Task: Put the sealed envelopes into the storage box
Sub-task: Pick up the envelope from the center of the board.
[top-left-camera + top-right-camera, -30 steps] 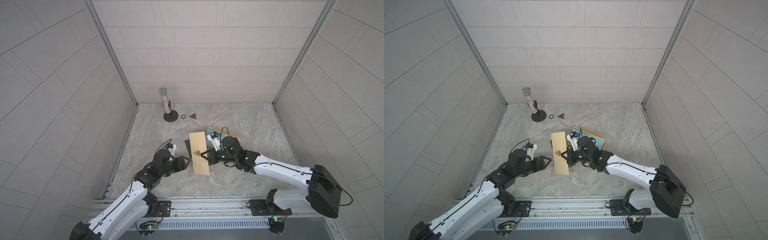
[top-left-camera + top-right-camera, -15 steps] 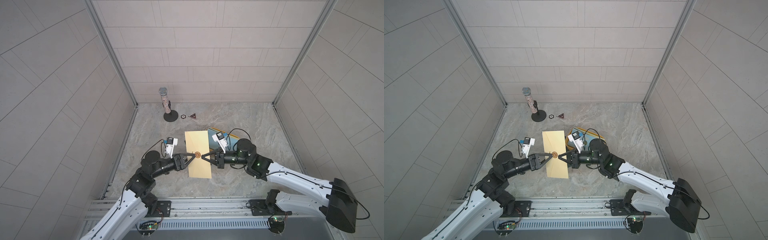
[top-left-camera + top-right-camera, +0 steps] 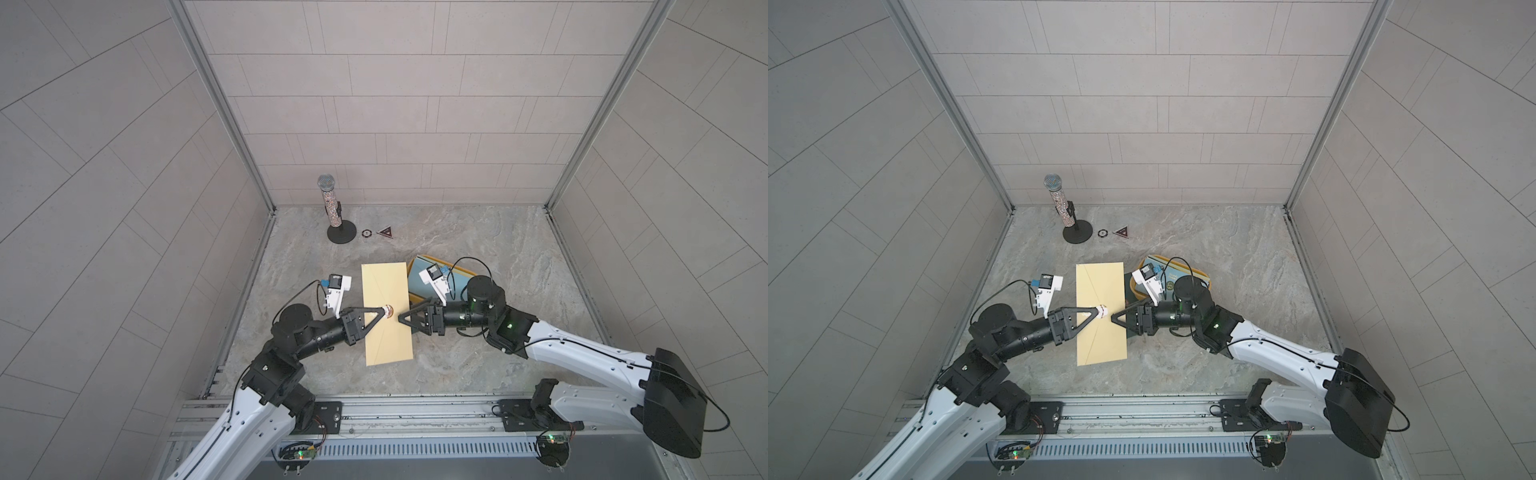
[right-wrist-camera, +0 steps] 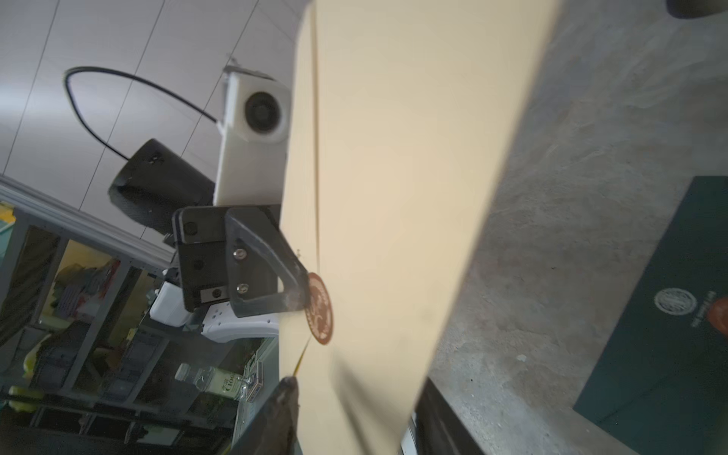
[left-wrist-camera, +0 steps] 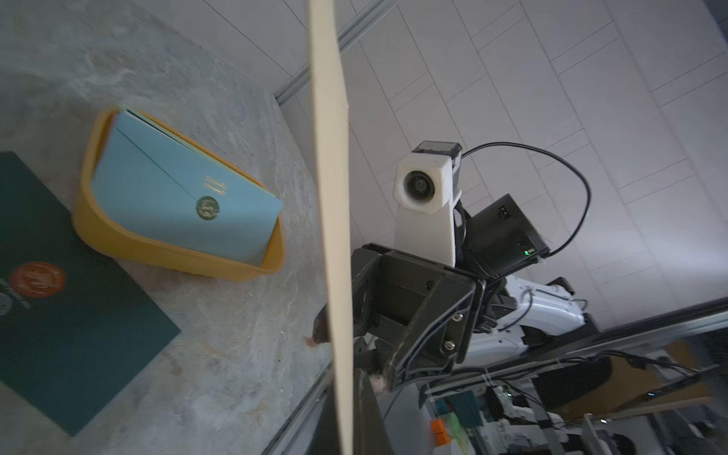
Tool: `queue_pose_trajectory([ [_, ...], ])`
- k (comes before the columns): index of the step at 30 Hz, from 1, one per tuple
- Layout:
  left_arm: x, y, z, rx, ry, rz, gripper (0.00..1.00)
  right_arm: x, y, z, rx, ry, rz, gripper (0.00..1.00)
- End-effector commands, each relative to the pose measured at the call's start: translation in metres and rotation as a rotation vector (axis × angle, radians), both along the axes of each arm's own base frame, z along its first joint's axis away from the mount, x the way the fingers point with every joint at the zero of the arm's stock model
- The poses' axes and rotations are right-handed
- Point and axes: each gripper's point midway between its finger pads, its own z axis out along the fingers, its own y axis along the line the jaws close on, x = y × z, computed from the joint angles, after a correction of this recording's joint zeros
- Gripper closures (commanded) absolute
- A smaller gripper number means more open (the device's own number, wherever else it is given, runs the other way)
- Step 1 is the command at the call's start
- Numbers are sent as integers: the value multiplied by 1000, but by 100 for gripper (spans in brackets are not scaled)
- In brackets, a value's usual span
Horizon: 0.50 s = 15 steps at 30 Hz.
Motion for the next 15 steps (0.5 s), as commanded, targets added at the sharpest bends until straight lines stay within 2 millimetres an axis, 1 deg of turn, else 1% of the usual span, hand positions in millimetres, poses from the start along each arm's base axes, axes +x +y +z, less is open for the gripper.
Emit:
queue_pose_trajectory([
  [1, 7, 20, -5, 249, -109, 69, 100, 33, -54, -38, -260, -53, -248, 38],
  [3, 11, 23, -3, 387, -180, 42, 100, 47, -91, -58, -396, -90, -367, 38],
  [5, 25, 28, 0, 542, -242, 37, 100, 60, -142, -77, -544, -73, -546, 41],
  [7, 38, 30, 7, 661, -283, 16, 100, 64, -181, -87, -603, -35, -674, 42],
  [8, 47, 23, 4, 721, -304, -40, 100, 62, -198, -96, -628, -17, -726, 43],
  [10, 58, 11, 8, 803, -392, -155, 100, 60, -218, -99, -639, -32, -795, 43],
  [11, 70, 5, 11, 831, -408, -172, 100, 57, -225, -100, -641, -40, -823, 44],
  [14, 99, -15, 18, 921, -479, -255, 100, 53, -233, -99, -619, -48, -860, 44],
  [15, 106, -23, 21, 923, -497, -288, 100, 52, -235, -99, -613, -51, -866, 44],
])
